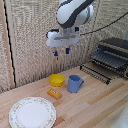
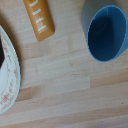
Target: Position your gripper near the tray handle while precisely lining it up. Firmly yet gently grip the handle, ensuring a strong hold. Slide the tray into the oven in a steady manner until it's entirely inside. Relinquish the handle as it sits within the oven and extract your gripper with care.
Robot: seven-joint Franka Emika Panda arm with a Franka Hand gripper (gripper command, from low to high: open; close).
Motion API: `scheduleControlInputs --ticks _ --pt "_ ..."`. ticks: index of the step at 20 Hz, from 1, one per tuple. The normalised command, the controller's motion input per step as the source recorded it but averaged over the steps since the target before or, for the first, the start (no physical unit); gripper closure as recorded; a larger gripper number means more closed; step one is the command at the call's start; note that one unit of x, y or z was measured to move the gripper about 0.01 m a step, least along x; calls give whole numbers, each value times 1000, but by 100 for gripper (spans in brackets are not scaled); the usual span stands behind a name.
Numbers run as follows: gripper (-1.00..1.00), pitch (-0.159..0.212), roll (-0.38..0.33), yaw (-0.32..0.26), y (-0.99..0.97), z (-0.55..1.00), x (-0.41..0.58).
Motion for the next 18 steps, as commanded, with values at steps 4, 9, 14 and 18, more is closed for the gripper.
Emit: scheduleControlInputs --ticks 4,9,14,18 --pt "-100 17 -265 54 -201 -26 15" --pt "-100 2 -351 47 -324 0 45" --pt "-100 1 -355 51 -291 -8 77" --pt "-100 0 -329 103 -286 -126 71"
